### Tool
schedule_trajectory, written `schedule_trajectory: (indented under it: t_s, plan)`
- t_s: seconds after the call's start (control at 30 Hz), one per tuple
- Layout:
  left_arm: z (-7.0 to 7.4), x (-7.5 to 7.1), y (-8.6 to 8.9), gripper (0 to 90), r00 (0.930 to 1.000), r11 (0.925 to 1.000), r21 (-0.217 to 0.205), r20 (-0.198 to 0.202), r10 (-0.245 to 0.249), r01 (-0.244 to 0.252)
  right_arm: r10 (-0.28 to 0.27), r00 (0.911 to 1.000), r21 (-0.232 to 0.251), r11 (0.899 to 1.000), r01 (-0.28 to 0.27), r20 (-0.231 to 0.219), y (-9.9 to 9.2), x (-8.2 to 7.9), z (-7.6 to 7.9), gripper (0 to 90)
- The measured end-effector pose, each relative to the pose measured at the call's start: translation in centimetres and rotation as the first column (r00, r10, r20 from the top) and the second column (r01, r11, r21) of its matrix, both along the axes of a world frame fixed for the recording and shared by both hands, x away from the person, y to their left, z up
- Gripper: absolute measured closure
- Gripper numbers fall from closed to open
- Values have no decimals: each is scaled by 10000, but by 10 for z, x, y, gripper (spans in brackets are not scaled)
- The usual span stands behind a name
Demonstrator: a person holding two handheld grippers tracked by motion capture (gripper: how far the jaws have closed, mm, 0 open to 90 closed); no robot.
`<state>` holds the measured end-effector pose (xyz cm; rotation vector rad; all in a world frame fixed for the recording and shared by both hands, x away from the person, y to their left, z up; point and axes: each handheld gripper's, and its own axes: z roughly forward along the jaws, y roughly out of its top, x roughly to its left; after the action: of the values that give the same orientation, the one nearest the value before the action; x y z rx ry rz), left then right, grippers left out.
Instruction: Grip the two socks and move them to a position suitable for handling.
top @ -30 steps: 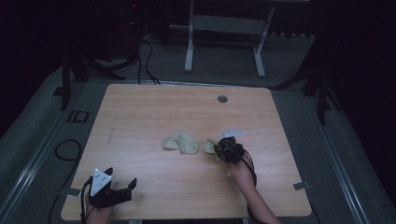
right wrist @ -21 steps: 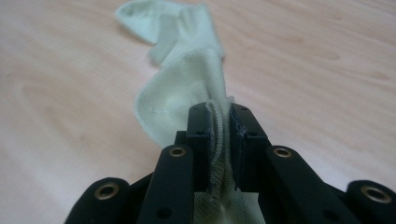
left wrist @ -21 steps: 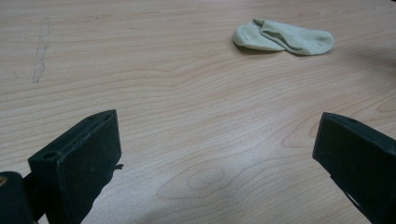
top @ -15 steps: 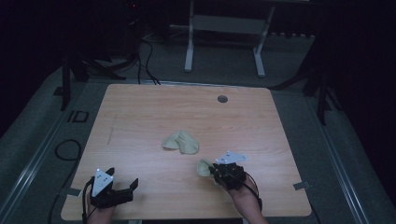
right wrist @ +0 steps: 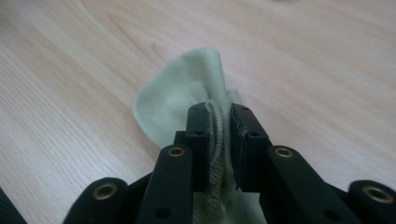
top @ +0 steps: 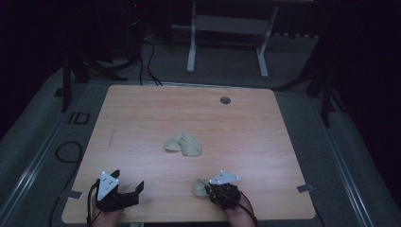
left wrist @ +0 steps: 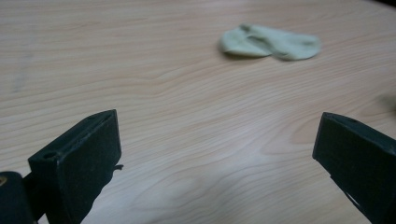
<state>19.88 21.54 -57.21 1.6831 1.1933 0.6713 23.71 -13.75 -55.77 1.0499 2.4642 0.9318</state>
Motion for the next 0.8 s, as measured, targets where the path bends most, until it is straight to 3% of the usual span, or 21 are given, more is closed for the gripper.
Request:
schedule_trajectory:
  t_s: [0.17, 0.3, 0.47, 0.57, 0.63, 0.67, 0.7, 0.77, 0.8]
  plan:
    - [3, -1, -12, 10, 9963, 9969, 26, -346, -780, 782, 448, 9989, -172, 9989, -446, 163, 5, -6, -6, 574]
    - [5, -4, -30, 10, 9835, 9854, 88, -641, -1691, 1700, 596, 9979, -175, 9981, -592, 238, 9, -10, -8, 451]
    - [9, -7, -56, 10, 9520, 9556, -40, -859, -2939, 2947, 586, 9981, -131, 9982, -583, 199, 12, -11, -9, 357]
    - [10, -7, -68, 57, 9355, 9383, 184, -870, -3425, 3453, 518, 9985, -104, 9986, -516, 154, 14, -11, -9, 321]
    - [10, -6, -75, 81, 9190, 9223, 133, -920, -3835, 3862, 439, 9990, -8, 9990, -439, -8, 15, -9, -9, 281]
    - [10, -6, -75, 115, 9190, 9223, 133, -920, -3835, 3862, 439, 9990, -8, 9990, -439, -8, 15, -9, -9, 281]
    - [12, -5, -80, 115, 9031, 9066, 56, -906, -4198, 4220, 401, 9991, 44, 9992, -400, -122, 15, -9, -8, 278]
    - [15, -4, -88, 176, 8897, 8916, 235, -819, -4491, 4522, 425, 9990, 141, 9990, -424, -106, 14, -10, -1, 274]
    - [16, -4, -92, 237, 8781, 8796, 221, -757, -4725, 4752, 449, 9990, 129, 9989, -449, -8, 13, -12, 2, 278]
